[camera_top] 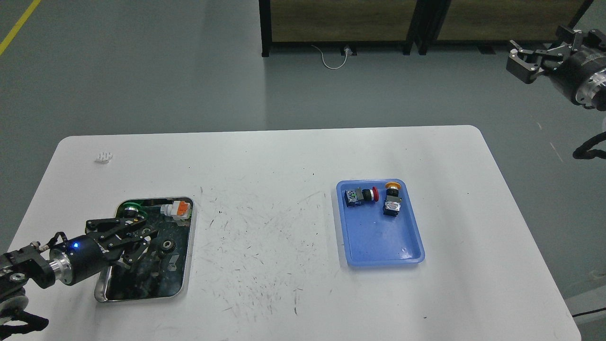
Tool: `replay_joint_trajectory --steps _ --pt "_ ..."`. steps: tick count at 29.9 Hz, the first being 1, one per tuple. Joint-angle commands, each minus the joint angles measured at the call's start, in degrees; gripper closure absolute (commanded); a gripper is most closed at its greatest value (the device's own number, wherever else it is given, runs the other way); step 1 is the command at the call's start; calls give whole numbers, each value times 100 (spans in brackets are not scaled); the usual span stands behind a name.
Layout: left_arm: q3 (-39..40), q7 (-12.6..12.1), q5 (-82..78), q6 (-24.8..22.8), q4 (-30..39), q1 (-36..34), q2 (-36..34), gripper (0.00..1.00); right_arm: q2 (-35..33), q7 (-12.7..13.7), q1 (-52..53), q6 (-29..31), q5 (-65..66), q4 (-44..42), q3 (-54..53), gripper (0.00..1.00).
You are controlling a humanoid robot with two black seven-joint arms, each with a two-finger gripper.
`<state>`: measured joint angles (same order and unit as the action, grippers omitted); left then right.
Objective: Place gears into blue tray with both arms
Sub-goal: 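Close the left gripper on the black gear and lift it, then carry the gear toward the blue tray and release it on the table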
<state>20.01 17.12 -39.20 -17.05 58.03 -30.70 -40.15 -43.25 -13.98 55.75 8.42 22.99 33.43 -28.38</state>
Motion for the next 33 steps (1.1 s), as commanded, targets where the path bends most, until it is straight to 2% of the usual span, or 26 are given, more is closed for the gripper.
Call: replay_joint_trajectory --steps 1,7,12,14,27,33 --pt "-67 -138 9 -184 313 -270 -72 81 1 0 -12 -7 4 -3 26 0" --pt "-252 -489 -202 -202 1025 -446 86 81 9 0 -20 -7 4 -3 193 0" --pt "-305 -937 -352 -193 1359 -595 771 81 1 0 -82 -7 4 -3 202 0" --pt "-314 -1043 -360 -184 1369 -648 982 81 -8 0 -91 -7 4 -3 202 0" --pt "-867 -1070 -747 8 859 -771 2213 81 18 9 -143 -25 91 -3 342 0" --pt "-1165 -1175 -809 141 639 -920 2775 81 88 9 -161 -34 162 -39 509 0"
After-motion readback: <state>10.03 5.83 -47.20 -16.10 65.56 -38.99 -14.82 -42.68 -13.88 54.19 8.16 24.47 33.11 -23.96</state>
